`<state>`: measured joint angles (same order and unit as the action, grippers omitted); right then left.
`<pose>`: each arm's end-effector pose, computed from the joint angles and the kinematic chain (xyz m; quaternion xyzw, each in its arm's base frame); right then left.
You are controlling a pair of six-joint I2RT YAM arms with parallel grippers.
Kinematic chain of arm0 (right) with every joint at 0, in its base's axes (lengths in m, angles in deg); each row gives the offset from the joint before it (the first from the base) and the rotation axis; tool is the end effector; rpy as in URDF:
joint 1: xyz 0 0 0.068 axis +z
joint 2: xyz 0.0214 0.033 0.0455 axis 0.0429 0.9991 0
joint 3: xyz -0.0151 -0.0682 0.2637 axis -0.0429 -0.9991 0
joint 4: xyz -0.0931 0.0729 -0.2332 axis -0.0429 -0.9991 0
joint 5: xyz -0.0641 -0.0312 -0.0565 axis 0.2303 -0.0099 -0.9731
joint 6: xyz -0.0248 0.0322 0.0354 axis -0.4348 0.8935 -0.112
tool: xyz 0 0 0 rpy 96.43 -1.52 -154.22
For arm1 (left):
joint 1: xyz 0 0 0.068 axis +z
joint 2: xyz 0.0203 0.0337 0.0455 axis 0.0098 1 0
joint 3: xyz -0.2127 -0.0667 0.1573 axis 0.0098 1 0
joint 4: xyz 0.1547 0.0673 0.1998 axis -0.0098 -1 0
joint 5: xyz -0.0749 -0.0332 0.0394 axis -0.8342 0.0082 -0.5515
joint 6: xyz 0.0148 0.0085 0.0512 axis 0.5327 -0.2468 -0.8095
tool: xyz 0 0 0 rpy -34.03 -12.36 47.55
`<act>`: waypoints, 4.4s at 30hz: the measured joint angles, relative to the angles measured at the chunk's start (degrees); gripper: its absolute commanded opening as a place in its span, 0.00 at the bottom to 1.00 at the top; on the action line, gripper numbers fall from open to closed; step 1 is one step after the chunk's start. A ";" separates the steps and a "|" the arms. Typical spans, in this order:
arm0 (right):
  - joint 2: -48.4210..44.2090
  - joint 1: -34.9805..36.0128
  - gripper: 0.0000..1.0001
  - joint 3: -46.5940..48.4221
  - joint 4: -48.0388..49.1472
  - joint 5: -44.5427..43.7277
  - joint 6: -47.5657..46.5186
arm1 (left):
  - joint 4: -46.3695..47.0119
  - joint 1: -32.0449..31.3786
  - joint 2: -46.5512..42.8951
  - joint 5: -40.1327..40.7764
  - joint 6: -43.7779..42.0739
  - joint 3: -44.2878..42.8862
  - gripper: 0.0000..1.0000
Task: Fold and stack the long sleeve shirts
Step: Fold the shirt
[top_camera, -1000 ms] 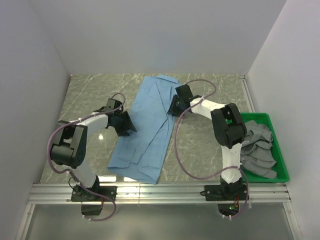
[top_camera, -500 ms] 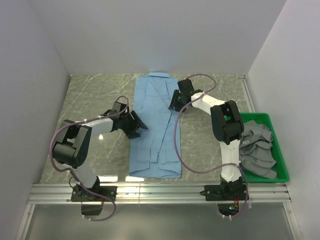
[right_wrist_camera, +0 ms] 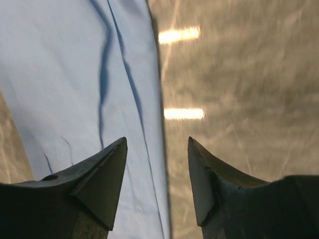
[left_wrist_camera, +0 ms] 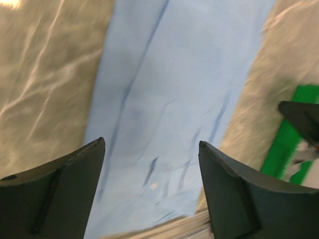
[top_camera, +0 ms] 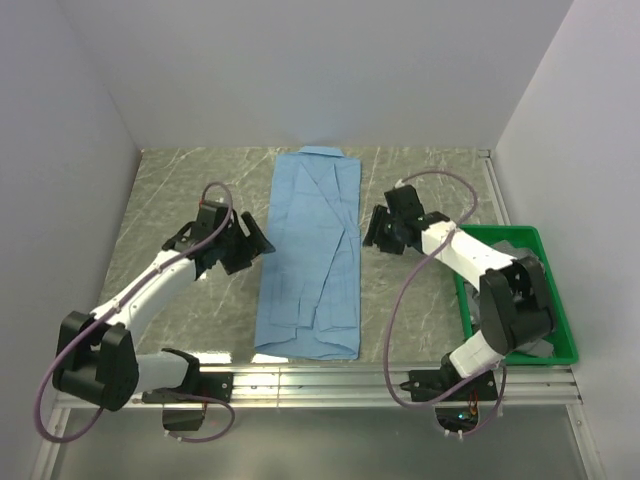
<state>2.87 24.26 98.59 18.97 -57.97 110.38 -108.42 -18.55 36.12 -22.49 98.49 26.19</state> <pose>0.3059 0.1243 0.2188 0.0888 0.9410 0.1730 0.2769 0.2478 -0.0914 0.2417 -0.2209 0.9025 -0.2629 0.2601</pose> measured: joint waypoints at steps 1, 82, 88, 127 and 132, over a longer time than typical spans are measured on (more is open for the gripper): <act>-1.31 0.33 0.55 -1.73 -0.44 0.37 0.17 | -0.94 0.00 -0.94 -0.13 -0.79 1.01 0.76; -3.32 19.96 0.00 -15.43 -10.40 17.53 2.69 | -14.73 -9.62 -7.80 -10.03 0.57 17.14 0.00; -5.97 17.57 0.00 -10.82 -15.37 17.38 0.31 | -17.59 -9.55 -7.43 -9.49 0.33 8.90 0.01; 27.61 -0.66 0.10 30.75 -14.99 10.93 -3.23 | -1.16 4.79 37.77 -1.36 -6.97 -31.95 0.18; 28.33 -0.74 0.25 32.15 -15.02 9.03 -3.13 | 1.22 4.81 38.62 -0.55 -7.93 -31.95 0.36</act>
<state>31.20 23.52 130.74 3.96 -48.95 107.26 -107.19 -13.74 74.74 -23.04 90.56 -5.76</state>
